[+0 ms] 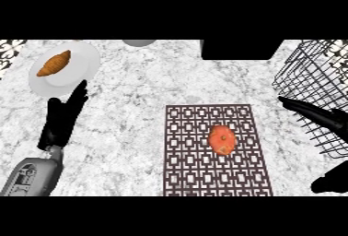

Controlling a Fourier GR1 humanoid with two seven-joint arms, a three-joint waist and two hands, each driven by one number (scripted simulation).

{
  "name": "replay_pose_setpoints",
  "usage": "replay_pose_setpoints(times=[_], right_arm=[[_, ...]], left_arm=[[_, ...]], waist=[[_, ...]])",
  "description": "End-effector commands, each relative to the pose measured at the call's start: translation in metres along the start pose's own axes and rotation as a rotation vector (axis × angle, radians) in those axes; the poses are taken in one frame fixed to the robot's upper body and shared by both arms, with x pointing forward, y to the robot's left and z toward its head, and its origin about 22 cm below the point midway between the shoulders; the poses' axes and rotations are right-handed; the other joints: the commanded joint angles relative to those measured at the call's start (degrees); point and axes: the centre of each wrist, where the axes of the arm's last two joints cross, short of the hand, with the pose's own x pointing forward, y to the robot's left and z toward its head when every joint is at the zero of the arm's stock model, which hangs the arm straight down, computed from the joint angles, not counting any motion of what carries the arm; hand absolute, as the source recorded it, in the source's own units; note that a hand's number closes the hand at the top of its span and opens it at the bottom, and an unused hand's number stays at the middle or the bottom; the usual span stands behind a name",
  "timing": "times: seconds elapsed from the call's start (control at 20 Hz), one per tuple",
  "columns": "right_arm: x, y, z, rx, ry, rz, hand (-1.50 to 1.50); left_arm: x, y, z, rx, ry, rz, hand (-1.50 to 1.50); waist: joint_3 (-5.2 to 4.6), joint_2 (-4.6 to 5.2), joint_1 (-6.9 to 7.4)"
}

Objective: Pick the squash from the placemat and place it in the basket

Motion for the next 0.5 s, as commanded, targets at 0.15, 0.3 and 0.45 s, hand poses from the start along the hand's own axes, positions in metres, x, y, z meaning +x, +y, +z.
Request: replay_pose_setpoints(times=[0.15,0.3,0.45], right_arm=[[-0.025,0.025,-0.012,-0.028,0.029,-0.004,-1.50],[-0.025,0.044,-0.036,-0.019,0.012,-0.040,-1.50],[-0.026,0.049,-0.051,0.028,0.004,-0.019,-1.50]], left_arm=[[-0.008,-0.003,0.005,-0.001,0.007,-0.002,0.00],[-0.005,0.007,0.005,-0.005,0.002,-0.010,0.00],[-0.002,-0.009,-0.001,0.001,-0.008,-0.001,0.00]], waist=[[0.01,0.03,0.10],[0.01,0.04,0.23],[0.01,0.07,0.19]])
